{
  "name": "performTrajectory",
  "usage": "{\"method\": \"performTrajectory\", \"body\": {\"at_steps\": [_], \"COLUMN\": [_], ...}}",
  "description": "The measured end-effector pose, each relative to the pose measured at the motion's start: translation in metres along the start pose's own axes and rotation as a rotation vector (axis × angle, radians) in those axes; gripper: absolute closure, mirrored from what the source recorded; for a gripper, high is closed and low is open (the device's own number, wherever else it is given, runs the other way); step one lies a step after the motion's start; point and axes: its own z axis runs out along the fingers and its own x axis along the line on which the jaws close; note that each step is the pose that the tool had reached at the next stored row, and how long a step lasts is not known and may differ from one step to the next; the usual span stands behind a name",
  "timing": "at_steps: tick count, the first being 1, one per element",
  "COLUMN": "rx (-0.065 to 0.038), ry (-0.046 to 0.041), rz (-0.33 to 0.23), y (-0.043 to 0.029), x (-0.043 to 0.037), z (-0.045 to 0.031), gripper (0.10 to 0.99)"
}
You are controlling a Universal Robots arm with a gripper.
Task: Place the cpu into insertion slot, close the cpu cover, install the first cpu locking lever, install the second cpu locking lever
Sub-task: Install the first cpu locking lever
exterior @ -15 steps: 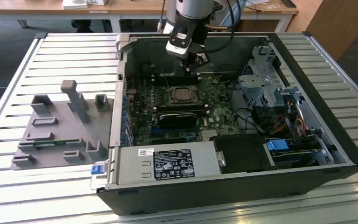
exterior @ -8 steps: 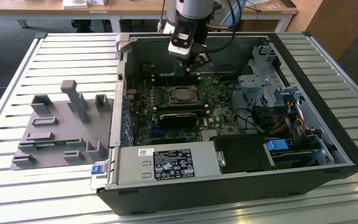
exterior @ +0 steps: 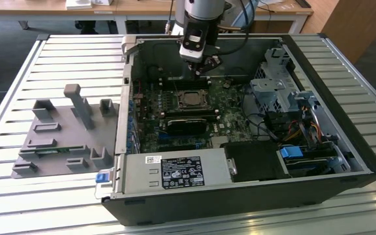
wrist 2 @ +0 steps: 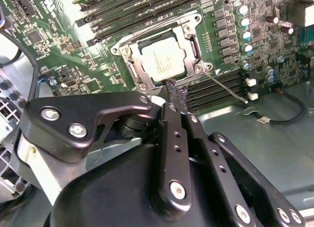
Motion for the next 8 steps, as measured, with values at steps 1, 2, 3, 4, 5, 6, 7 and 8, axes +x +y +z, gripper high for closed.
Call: {"method": "performTrajectory", "body": {"at_steps": [1, 2, 3, 4, 5, 6, 7, 8], "rx": [0.0, 0.0, 0.001, 0.001, 0.001, 0.001, 0.002, 0.002], "ry": [0.0001, 0.0002, 0.0003, 0.0005, 0.0005, 0.0006, 0.0007, 0.0008], "rz": [-0.008, -0.016, -0.024, -0.033, -0.041, -0.048, -0.056, -0.064], "y": [0.0, 0.0, 0.0, 0.0, 0.0, 0.0, 0.0, 0.0], "x": [0.0, 0.0, 0.0, 0.0, 0.0, 0.0, 0.0, 0.0], "z": [0.0, 0.0, 0.0, 0.0, 0.0, 0.0, 0.0001, 0.0001], "gripper": [0.98, 0.98, 0.98, 0.98, 0.98, 0.98, 0.98, 0.98]}}
